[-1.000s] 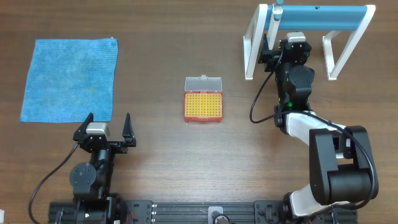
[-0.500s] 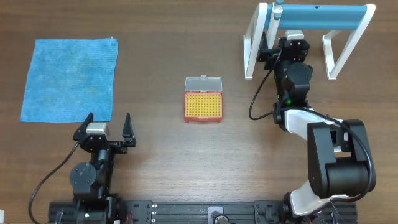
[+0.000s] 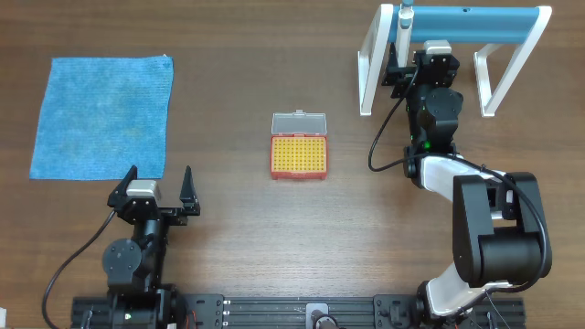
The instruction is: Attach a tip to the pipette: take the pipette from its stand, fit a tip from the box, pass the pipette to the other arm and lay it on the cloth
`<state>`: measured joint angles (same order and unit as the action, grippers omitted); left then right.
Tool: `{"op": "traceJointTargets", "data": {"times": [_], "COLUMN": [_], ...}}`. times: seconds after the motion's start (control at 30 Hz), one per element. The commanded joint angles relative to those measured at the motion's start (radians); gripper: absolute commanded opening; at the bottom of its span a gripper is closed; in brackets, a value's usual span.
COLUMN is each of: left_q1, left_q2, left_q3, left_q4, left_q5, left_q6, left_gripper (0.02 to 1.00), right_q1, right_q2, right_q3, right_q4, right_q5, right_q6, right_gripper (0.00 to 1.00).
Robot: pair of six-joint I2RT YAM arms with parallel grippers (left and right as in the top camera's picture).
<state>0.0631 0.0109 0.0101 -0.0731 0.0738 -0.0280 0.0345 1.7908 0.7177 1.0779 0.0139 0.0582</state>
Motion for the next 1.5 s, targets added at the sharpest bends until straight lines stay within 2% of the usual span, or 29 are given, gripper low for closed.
{"op": "traceJointTargets", "data": {"times": [0.03,0.6,0.67,0.73,0.77,0.8,0.83,1.07,1.27,1.5], "left_q1": [0.005,0.005,0.005,0.005,0.005,0.005,0.005,0.005,0.005,0.005], "left_q2": [-0.007,-0.007,-0.007,-0.007,-0.007,-0.007,-0.007,-0.007,-0.007,-0.007], "left_q3": [-0.005,-0.005,-0.005,-0.005,-0.005,-0.005,-0.005,-0.005,-0.005,-0.005], "left_q4": [-0.002,-0.002,-0.002,-0.002,-0.002,-0.002,-0.002,-0.002,-0.002,-0.002], "left_q5": [-0.014,-0.014,-0.014,-0.014,-0.014,-0.014,-0.014,-0.014,-0.014,-0.014], "left_q6": [-0.002,-0.002,-0.002,-0.002,-0.002,-0.002,-0.002,-0.002,-0.002,-0.002], "left_gripper": [0.996,0.998,0.998,0.996,0.996,0.996,0.996,0.998,0.998,0.998], "right_q1": [0.0,0.015,0.015,0.015,0.015,0.015,0.015,0.015,0.016,0.016], "right_q2": [0.018,0.044,0.044,0.044,0.044,0.044,0.044,0.044,0.04,0.002], "right_q3": [0.024,0.042,0.042,0.042,0.042,0.042,0.042,0.042,0.035,0.022], "right_q4": [0.005,0.002,0.003,0.003,0.003,0.003,0.003,0.003,0.002,0.0], "right_q5": [0.001,0.001,0.001,0.001,0.001,0.001,0.0,-0.007,-0.008,-0.025], "right_q6": [0.035,0.035,0.035,0.035,0.035,0.035,0.035,0.048,0.129,0.129], "right_gripper": [0.897,0.888,0.772,0.437,0.323,0.13,0.088,0.08,0.08,0.08]}}
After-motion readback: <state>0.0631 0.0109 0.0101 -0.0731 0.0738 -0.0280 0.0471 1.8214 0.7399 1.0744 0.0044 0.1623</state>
